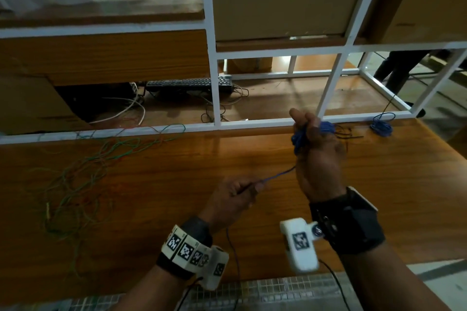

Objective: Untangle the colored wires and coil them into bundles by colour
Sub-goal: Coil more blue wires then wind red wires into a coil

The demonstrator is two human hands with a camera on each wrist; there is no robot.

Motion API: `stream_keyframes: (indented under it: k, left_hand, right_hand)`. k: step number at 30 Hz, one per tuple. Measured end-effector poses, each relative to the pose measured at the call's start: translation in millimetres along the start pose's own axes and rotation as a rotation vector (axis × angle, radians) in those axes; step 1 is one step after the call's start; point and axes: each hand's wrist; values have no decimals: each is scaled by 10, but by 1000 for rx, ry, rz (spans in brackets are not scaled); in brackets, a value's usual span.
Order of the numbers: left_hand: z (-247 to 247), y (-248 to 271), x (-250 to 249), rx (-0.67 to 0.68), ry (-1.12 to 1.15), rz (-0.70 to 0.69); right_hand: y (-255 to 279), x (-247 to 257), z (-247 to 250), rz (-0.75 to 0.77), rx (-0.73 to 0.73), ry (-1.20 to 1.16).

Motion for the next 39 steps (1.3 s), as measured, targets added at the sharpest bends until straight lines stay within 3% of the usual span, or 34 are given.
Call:
stream_keyframes:
  k: [2,3,7,9,10,15,20,23,26,30,32,35,37,39]
  left_hand:
    - [61,34,11,-33,-101,-14]
    - [116,46,-15,-55,-147,-18]
    - [400,90,-106,-156,-340,-94]
    - [568,98,-143,-178,-386,-112]
    - [646,100,-156,-166,-399,-122]
    - [854,76,-318,-32,-417,-231]
    - [789,-76,-343,83,4,-243]
    - [641,-98,-322,84,259,-214]
    - [396,-107,-287,97,488,-169]
    - [26,-122,-110,-14,402,-100]
    - [-36,-95,-16,-31,262,-12]
    - [17,7,76,-25,-1,89]
    - [78,62,90,-29,-144,77]
    - [157,81,61,-52,-273,9]
  right_hand:
    - [-14,-158,143,184,27,544]
    - [1,-222,190,182,93,686]
    - [215,-305,253,-140,642,893]
    - [340,-231,196,-233,891,839]
    - [384,-191,155,-288,947,769]
    - [527,-145,37,-523,1082,452]
    - [587,-102,-69,-791,908,-330]
    - [575,-25,-194,-793,765,-693]
    - [515,84,-338,-730,631,-862]
    - [322,101,-393,-628,320,-960]
    - [189,39,-303,-493,174,-835]
    - [23,-100,-102,-165,42,-200]
    - [-28,-239,62,81,45,294]
    - [-46,-439,230,168,209,641]
Point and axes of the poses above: each hand's wrist, its own y-axis away from the middle knuckle, its own z-axis out of the back of the hand, x = y × z, and after that the axes turned 12 degrees about z, right-handed
